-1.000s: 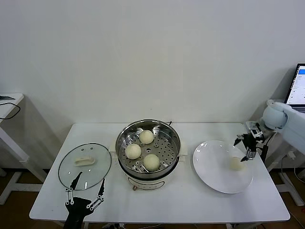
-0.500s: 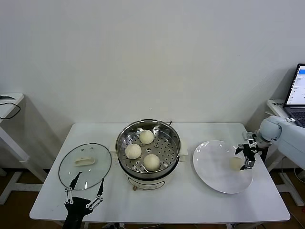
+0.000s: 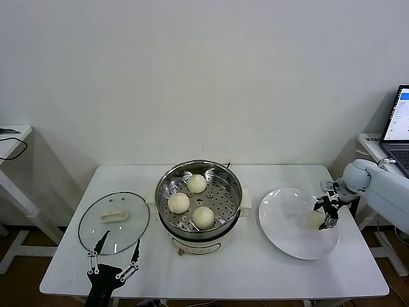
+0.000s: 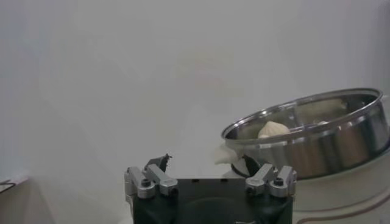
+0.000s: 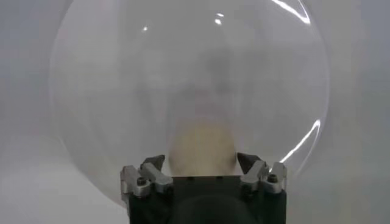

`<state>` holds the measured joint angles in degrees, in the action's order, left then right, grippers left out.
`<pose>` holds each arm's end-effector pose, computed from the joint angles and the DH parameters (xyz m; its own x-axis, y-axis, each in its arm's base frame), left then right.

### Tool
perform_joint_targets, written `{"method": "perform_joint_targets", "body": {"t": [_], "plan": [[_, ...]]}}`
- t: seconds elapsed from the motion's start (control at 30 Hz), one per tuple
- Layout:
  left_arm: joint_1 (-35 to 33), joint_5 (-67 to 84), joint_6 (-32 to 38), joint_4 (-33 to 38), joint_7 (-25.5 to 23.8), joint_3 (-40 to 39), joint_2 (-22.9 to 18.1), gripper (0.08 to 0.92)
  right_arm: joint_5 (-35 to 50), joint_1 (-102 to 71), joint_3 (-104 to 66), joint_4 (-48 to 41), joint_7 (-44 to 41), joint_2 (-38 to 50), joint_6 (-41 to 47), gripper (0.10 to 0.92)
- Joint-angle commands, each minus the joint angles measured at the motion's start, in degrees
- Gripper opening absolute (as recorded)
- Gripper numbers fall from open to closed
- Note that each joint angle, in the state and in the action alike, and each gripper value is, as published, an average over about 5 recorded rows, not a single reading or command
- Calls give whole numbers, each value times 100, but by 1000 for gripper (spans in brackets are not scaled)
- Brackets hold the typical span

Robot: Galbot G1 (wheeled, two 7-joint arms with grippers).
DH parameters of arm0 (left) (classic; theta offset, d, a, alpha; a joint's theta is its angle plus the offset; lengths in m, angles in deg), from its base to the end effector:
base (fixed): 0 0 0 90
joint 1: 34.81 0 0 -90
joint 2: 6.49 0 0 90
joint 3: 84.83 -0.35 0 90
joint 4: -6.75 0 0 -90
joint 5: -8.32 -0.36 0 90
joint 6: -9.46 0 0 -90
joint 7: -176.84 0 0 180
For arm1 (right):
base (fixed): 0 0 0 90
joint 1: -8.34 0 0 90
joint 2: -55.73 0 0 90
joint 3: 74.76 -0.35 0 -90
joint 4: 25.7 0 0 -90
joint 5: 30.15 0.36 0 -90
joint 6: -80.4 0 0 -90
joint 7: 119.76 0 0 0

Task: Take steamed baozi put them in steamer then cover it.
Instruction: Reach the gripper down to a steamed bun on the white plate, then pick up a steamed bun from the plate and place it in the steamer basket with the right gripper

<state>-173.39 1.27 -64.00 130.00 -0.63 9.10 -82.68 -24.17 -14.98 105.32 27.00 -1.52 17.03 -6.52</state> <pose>0.0913 0.0565 -0.3200 -0.9911 0.1313 -0.0196 0.1181 0.9392 0.3224 0.5313 -0.2644 -0.2295 -0.0833 -0.0773 0.9935 -0.9942 0.0744 -0.0775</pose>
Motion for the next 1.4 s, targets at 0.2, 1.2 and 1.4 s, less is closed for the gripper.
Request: {"method": "perform_joint_targets", "body": {"t": [0.2,1.2,1.4], "plan": [[80,16,1,-19,-3,38,57,823,-12,666,225,406,-288,82,53,678],[102,26,0,53,30,-61,109,823,2182,3990,2339,2459,-1101,-2728,1231,657],[111,28,3,30,32,-60,99,823,2200,3660,2537,2189,-707,-3002,1390,641]]}}
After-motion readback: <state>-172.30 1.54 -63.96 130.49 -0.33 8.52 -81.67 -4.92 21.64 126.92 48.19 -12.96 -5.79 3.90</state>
